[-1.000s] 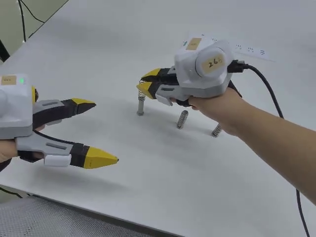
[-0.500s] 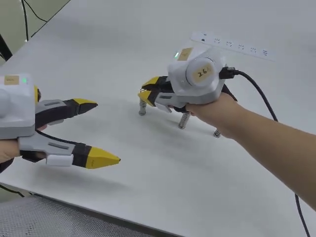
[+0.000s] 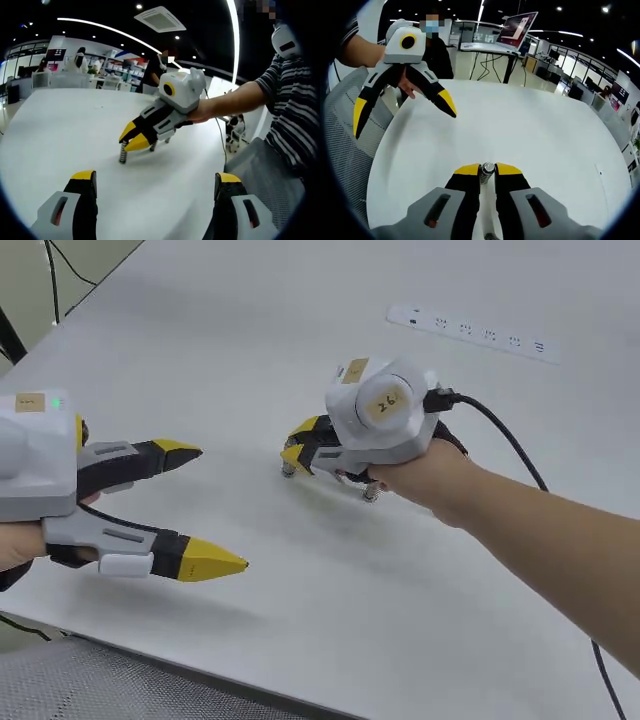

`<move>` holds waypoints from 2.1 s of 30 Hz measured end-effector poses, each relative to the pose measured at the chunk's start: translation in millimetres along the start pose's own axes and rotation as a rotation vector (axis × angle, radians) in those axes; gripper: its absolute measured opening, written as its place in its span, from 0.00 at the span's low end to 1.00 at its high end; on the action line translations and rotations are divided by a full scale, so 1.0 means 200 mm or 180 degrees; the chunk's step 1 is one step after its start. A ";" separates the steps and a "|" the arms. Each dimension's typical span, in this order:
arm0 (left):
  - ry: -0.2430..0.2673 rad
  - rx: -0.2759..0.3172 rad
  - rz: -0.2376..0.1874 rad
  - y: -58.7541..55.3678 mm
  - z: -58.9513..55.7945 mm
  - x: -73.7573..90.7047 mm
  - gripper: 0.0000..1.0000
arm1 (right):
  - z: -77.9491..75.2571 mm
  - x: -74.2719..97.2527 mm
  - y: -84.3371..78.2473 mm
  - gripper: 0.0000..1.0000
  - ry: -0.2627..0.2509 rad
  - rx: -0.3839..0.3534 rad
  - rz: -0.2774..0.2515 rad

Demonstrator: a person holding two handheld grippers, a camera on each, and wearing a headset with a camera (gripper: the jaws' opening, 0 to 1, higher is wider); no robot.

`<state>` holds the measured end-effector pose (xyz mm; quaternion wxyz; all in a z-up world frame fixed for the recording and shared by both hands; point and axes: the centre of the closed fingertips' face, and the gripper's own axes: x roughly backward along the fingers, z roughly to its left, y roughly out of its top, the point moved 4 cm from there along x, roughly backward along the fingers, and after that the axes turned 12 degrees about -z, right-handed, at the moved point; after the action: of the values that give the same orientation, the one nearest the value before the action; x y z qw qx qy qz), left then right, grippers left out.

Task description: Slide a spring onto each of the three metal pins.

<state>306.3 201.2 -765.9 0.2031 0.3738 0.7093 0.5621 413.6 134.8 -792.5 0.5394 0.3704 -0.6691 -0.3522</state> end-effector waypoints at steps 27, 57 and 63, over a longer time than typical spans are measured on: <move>-0.0001 -0.0072 -0.0068 0.09 -0.01 -0.04 0.96 | 0.05 0.21 0.10 0.40 -0.0235 -0.0568 -0.0501; -0.0083 -0.0255 -0.0058 0.16 -0.06 -0.13 0.98 | 0.16 0.79 -0.08 0.98 -0.0867 -0.1054 -0.1176; -0.0068 -0.0260 -0.0072 0.17 -0.06 -0.12 0.98 | 0.19 0.91 -0.18 0.99 -0.1057 -0.1171 -0.1184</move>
<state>323.4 178.6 -733.1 0.2321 0.3632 0.6877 0.5842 354.2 -39.8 -747.1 0.4070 0.3200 -0.5939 -0.6158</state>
